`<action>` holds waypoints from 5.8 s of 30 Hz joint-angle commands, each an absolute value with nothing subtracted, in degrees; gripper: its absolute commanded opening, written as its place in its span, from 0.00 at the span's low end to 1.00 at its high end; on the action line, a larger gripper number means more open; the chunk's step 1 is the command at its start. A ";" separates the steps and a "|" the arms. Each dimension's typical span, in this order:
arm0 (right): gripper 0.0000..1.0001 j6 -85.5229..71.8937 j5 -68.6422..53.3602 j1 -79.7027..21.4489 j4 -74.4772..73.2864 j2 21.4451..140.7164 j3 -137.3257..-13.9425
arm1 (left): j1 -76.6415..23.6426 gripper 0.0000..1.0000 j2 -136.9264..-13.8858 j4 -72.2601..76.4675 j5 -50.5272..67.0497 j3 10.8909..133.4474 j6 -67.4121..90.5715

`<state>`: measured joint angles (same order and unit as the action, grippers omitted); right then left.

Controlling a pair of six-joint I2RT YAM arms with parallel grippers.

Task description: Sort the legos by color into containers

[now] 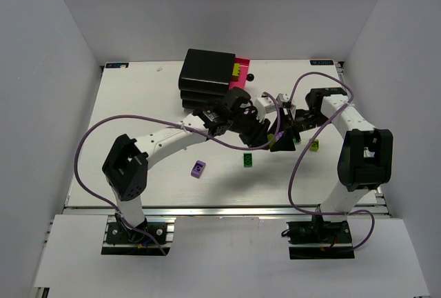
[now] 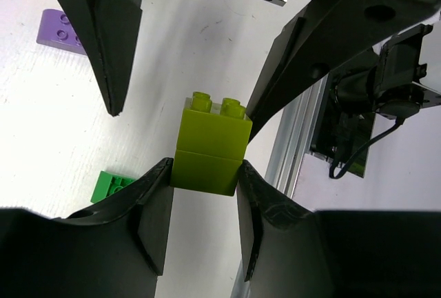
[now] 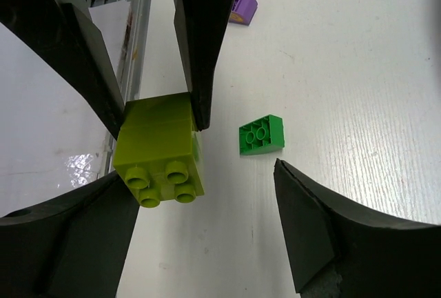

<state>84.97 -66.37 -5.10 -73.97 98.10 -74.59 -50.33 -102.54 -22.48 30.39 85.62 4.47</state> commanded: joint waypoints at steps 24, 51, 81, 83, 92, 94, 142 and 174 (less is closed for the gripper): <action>0.72 82.53 -69.96 -5.18 -75.15 98.61 -79.37 | -50.36 0.00 -100.28 -22.94 30.85 83.67 3.08; 0.00 81.83 -73.22 -0.70 -74.97 101.07 -82.44 | -44.12 0.00 -92.99 -21.27 30.23 73.74 5.18; 0.00 43.68 -60.47 -0.70 -34.10 88.51 -68.91 | -38.85 0.00 -118.82 -27.69 -19.60 117.33 12.48; 0.00 43.86 -60.56 -0.70 -34.19 88.07 -68.56 | -38.85 0.00 -119.00 -27.95 -20.21 117.25 12.48; 0.03 44.74 -60.12 -0.88 -35.07 87.63 -68.55 | -38.85 0.44 -119.27 -28.13 -21.00 116.72 13.36; 0.03 44.91 -60.03 -0.97 -35.33 87.80 -68.82 | -38.85 0.57 -119.09 -28.12 -21.53 116.81 13.45; 0.32 17.57 -27.07 -19.16 0.09 116.89 -103.71 | -38.32 0.63 -59.86 -28.65 -31.99 62.05 35.59; 0.77 30.39 -34.37 1.91 -44.85 97.47 -90.19 | -38.32 0.58 -62.22 -15.21 -20.30 55.63 34.80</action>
<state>21.74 -32.77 -0.73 -24.71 97.12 -92.77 -38.41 -61.98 -18.26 -23.53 55.83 34.68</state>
